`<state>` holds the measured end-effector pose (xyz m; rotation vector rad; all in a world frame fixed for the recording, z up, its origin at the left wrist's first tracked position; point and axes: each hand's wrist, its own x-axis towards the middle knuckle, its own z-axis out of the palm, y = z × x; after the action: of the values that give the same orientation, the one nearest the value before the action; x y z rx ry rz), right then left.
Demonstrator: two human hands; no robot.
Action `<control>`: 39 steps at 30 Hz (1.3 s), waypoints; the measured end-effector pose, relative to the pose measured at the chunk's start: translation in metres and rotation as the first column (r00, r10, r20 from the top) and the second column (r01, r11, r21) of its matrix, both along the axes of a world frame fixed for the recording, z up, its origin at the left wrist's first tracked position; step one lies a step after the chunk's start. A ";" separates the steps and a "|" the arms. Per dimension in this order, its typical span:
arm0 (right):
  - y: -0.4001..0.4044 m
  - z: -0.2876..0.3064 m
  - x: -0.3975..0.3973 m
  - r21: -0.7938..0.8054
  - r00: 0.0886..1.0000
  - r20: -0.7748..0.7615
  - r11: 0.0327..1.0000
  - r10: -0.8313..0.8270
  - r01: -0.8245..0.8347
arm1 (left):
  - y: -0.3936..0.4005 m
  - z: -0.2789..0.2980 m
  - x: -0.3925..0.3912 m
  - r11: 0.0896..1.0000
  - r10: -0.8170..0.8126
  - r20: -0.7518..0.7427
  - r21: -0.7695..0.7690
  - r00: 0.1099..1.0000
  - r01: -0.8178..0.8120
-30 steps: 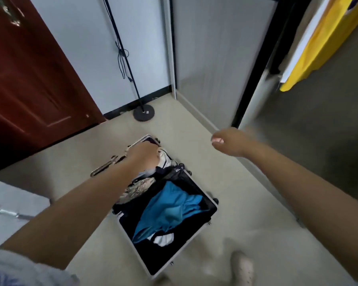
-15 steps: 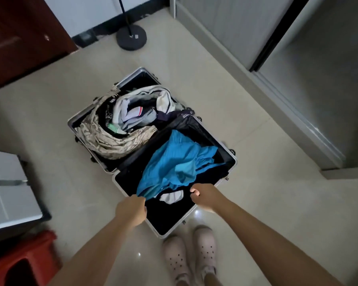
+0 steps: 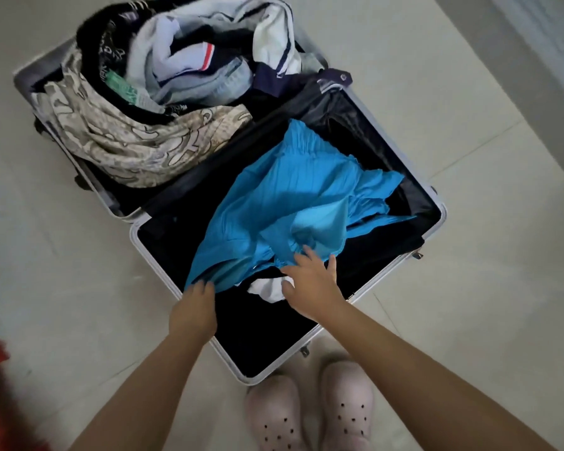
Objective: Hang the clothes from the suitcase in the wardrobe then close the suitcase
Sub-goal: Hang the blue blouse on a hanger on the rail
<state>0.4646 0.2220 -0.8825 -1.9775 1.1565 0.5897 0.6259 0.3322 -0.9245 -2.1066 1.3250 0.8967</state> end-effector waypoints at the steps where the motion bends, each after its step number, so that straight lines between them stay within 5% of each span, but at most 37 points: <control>1: 0.002 -0.007 0.000 0.015 0.997 0.050 0.998 -0.065 0.064 | -0.001 -0.005 0.005 0.999 0.004 0.020 0.032 1.000 -0.005; 8: 0.005 -0.007 -0.001 0.135 0.822 0.246 0.858 -0.514 0.496 | -0.012 -0.007 0.023 0.937 -0.322 0.147 0.192 0.935 0.293; 12: -0.010 0.035 -0.005 0.140 0.711 0.261 0.755 -0.653 0.641 | -0.023 0.046 0.033 0.973 -0.228 0.184 0.089 0.956 0.215; 15: -0.026 0.084 -0.007 0.048 0.830 0.201 0.852 -0.520 0.522 | -0.040 0.098 0.039 0.973 -0.222 0.232 -0.014 0.947 0.231; 17: -0.040 0.124 -0.014 -0.068 0.969 0.011 0.967 -0.246 0.246 | -0.055 0.143 0.040 0.967 -0.223 0.239 -0.069 0.945 0.245; 19: -0.055 0.160 -0.025 -0.156 0.984 -0.169 0.987 -0.061 0.035 | -0.069 0.187 0.037 0.957 -0.216 0.248 -0.138 0.944 0.255; 22: -0.082 0.223 -0.040 -0.250 0.958 -0.221 0.960 -0.181 0.123 | -0.095 0.266 0.033 0.878 -0.235 0.246 -0.360 0.940 0.314; 25: -0.105 0.281 -0.046 -0.254 0.934 -0.071 0.912 -0.351 0.323 | -0.116 0.325 0.039 0.771 -0.310 0.234 -0.505 0.921 0.388; 30: -0.120 0.384 -0.049 -0.213 0.819 0.229 0.794 -0.526 0.569 | -0.143 0.449 0.034 0.776 -0.369 0.416 -0.353 0.831 0.522; 33: -0.130 0.447 -0.044 -0.203 0.739 0.406 0.735 -0.538 0.647 | -0.151 0.505 0.040 0.802 -0.316 0.478 -0.326 0.819 0.500; 36: -0.144 0.526 -0.034 -0.167 0.621 0.595 0.677 -0.511 0.717 | -0.150 0.565 0.046 0.716 -0.200 0.516 -0.503 0.833 0.484; 39: -0.150 0.607 -0.027 -0.212 0.606 0.685 0.685 -0.405 0.697 | -0.150 0.614 0.054 0.671 -0.164 0.464 -0.594 0.870 0.444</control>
<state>0.4380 0.0719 -0.2755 -1.7691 1.4852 -0.6895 0.6802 0.1818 -0.3104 -2.2702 1.9100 -0.2177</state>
